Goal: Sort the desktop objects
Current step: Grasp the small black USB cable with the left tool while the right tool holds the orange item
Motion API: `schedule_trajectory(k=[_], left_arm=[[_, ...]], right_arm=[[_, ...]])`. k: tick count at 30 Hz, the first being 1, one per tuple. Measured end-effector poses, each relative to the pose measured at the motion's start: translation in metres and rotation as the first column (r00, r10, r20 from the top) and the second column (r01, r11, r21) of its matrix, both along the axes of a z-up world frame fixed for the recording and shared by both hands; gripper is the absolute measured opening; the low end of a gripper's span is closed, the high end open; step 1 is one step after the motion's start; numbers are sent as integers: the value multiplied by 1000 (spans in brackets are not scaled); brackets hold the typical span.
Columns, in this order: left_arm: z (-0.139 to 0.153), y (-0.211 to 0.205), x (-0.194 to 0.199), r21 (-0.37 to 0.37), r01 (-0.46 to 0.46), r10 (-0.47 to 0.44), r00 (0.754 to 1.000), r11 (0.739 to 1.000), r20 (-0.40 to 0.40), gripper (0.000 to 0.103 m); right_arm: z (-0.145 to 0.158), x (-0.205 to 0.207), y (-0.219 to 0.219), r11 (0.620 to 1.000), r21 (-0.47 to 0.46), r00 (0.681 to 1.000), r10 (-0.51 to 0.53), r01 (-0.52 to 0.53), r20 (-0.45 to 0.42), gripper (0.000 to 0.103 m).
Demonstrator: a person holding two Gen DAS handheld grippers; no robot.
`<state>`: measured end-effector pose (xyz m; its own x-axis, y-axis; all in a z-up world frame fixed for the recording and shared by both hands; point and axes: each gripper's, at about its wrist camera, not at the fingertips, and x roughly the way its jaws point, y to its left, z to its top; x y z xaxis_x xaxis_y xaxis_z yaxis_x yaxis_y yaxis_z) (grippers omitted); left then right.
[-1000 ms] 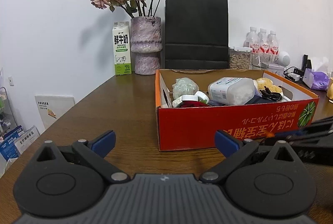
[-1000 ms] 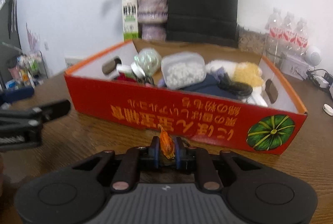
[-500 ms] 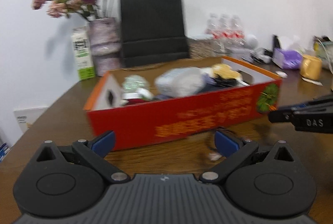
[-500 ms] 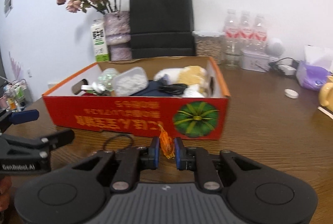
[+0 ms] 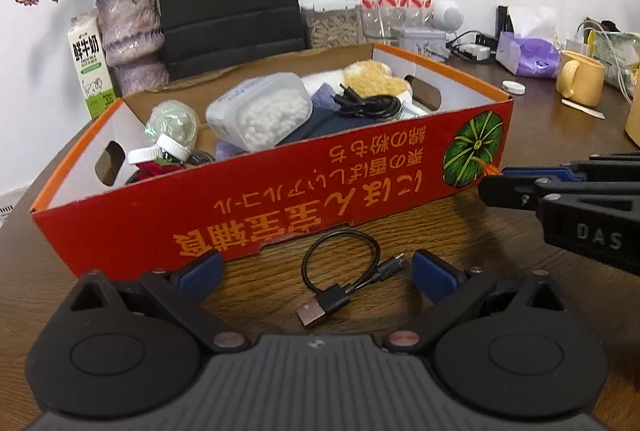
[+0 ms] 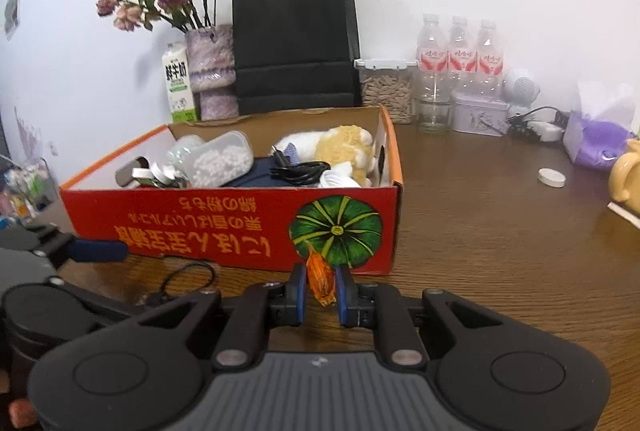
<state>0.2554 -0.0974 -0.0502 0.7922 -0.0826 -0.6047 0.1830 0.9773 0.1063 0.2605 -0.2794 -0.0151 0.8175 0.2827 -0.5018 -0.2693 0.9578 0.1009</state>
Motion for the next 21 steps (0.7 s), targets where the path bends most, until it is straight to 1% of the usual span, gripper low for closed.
schedule_trajectory(k=[1,4,7,8,10,11,14,17,21], left_arm=[[-1,0,1,-1,-3,3,1000,1000,-8,100],[-2,1,2,-33,-4,3,1000,999,-21,96],[-1,1,5,-70,0,-3,999,998,-34,87],[0,1,5,-83,3,-6,999,997,-39,83],[1,-1,2,-83,12,-15,999,996,-36,69],[2,-2,0,-83,14,-17,999,996,-33,59],[3,-7,-4,-68,14,-15,1000,998,-23,52],[4,-8,-7,-76,16,-18,1000,997,-23,46],[4,-8,-10,-67,14,-15,1000,998,-20,44]], right_arm=[[0,0,1,1000,2,1000,-2,2,-5,14],[-1,1,-1,1000,10,1000,-6,6,-13,14],[-1,1,0,1000,4,1000,-7,7,-13,14],[-1,1,1,1000,0,1000,-4,4,-13,14],[-1,0,2,1000,-4,1000,0,0,-14,14],[-1,1,2,1000,-4,1000,1,-1,-16,14],[-2,1,1,1000,1,1000,3,-3,-25,14],[-2,1,2,1000,-2,1000,3,-3,-27,14],[-2,1,2,1000,-5,1000,5,-5,-24,14]])
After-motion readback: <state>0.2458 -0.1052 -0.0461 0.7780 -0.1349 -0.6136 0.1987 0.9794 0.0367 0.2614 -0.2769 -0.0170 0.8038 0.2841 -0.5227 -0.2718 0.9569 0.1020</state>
